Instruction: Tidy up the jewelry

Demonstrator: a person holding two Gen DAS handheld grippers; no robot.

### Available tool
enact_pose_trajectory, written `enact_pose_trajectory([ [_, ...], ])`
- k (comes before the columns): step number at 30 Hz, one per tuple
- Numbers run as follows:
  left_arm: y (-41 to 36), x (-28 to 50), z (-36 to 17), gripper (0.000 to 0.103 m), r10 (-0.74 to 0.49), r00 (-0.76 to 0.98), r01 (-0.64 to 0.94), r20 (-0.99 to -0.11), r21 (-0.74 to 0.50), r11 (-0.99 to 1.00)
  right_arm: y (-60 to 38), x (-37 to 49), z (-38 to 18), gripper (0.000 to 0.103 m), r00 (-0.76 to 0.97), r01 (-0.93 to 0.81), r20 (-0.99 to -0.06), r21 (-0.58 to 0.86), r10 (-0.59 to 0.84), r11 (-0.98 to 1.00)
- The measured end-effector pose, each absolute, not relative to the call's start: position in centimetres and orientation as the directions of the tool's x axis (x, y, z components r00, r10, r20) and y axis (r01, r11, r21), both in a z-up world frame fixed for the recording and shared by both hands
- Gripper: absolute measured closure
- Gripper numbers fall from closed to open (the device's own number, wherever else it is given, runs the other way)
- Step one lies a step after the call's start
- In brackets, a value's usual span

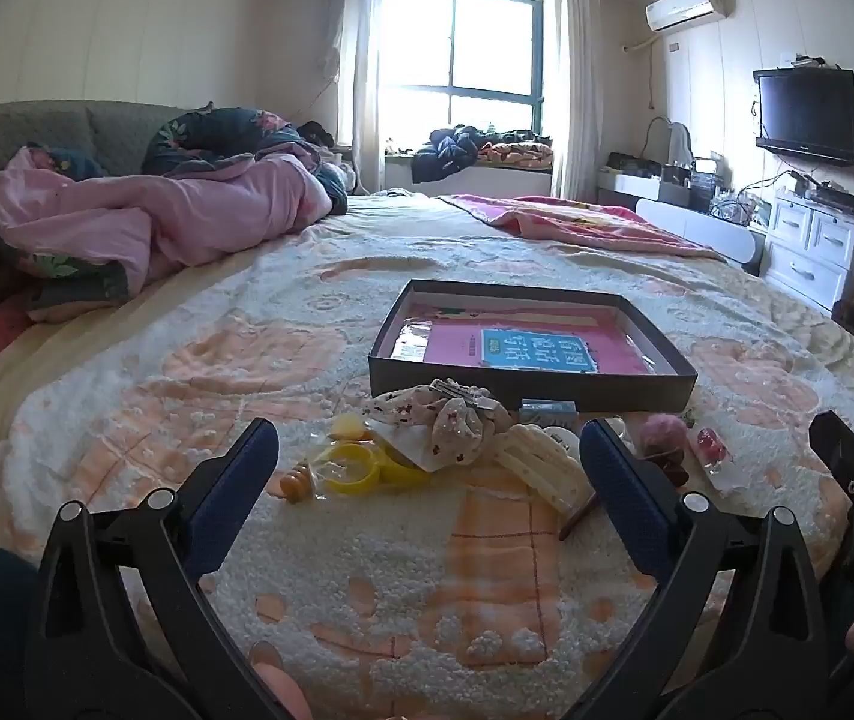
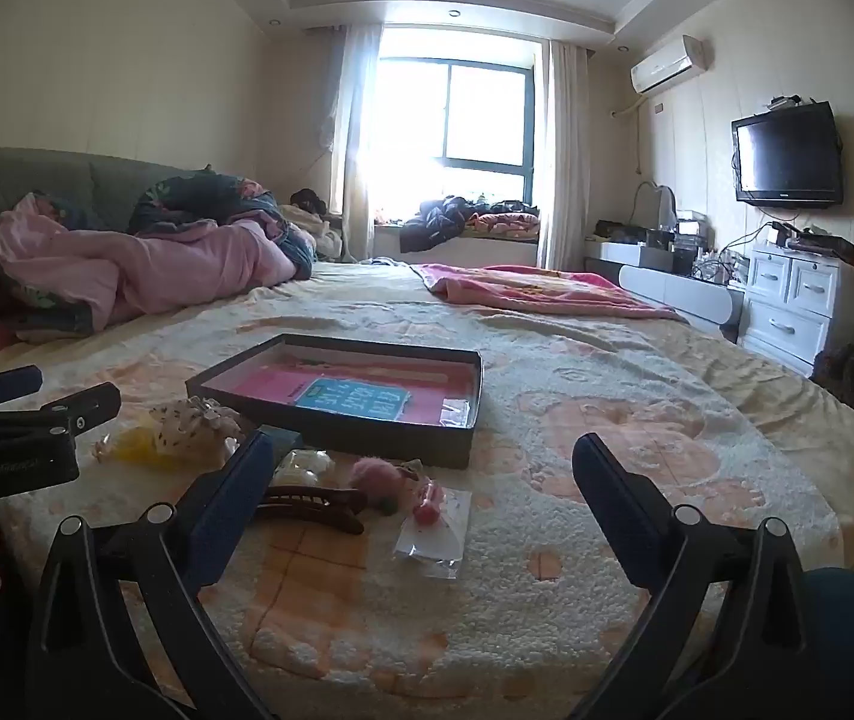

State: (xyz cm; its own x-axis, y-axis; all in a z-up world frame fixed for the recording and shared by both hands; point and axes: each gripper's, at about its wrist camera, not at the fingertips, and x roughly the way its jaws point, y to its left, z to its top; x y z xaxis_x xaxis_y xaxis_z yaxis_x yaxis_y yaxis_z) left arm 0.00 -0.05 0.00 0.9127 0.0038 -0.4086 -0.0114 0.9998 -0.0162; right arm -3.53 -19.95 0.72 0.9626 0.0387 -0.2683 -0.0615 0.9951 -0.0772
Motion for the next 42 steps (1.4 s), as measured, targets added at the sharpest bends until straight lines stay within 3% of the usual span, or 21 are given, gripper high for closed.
enact_pose_trajectory([
  [42, 0.37, 0.20, 0.13, 0.011, -0.004, 0.912, -0.012, -0.411, -0.035, 0.999, -19.89, -3.20, 0.71, 0.006, 0.957, -0.073, -0.286, -0.053, 0.054, 0.996],
])
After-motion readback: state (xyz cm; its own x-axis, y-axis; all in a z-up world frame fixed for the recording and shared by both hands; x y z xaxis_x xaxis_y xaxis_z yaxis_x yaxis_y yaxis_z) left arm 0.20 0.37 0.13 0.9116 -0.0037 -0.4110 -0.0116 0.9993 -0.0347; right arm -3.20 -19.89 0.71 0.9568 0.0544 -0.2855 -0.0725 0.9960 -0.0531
